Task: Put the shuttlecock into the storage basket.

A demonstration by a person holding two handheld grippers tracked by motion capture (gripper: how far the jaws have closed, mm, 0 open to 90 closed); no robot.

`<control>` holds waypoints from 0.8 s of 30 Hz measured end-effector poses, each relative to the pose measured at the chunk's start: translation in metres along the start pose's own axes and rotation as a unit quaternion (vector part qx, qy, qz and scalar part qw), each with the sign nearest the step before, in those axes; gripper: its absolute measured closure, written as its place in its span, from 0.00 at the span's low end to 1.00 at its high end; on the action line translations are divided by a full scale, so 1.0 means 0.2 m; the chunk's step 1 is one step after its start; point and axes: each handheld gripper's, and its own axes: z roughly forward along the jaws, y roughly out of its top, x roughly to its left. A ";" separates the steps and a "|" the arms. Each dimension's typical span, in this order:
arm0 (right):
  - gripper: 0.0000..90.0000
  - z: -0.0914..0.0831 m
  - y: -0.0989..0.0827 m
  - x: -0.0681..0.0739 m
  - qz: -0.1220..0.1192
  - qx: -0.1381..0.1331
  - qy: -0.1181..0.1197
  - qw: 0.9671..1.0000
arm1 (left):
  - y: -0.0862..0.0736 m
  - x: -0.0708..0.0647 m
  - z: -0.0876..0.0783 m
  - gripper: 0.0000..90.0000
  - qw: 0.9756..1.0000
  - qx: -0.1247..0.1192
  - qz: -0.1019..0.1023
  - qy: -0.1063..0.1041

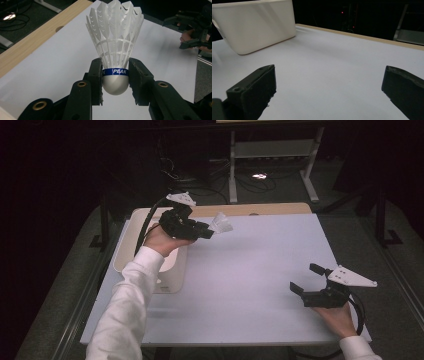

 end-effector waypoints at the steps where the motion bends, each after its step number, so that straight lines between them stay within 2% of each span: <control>1: 0.00 0.00 0.00 0.00 0.000 0.001 0.000 1.000 | -0.01 0.00 0.00 0.72 1.000 -0.002 -0.005 0.000; 13: 0.00 0.00 0.00 0.00 -0.001 0.000 -0.001 1.000 | -0.10 0.05 -0.08 0.72 1.000 -0.006 -0.021 0.018; 16: 0.00 0.00 0.00 0.00 -0.002 0.000 -0.001 1.000 | -0.12 0.06 -0.11 0.72 0.999 -0.017 -0.034 0.021; 19: 0.00 0.00 0.00 0.00 -0.001 0.000 -0.001 1.000 | -0.14 0.07 -0.13 0.72 0.999 -0.021 -0.036 0.026; 24: 0.00 0.00 0.00 0.00 -0.001 0.000 -0.001 1.000 | -0.17 0.08 -0.17 0.72 0.998 -0.018 -0.044 0.033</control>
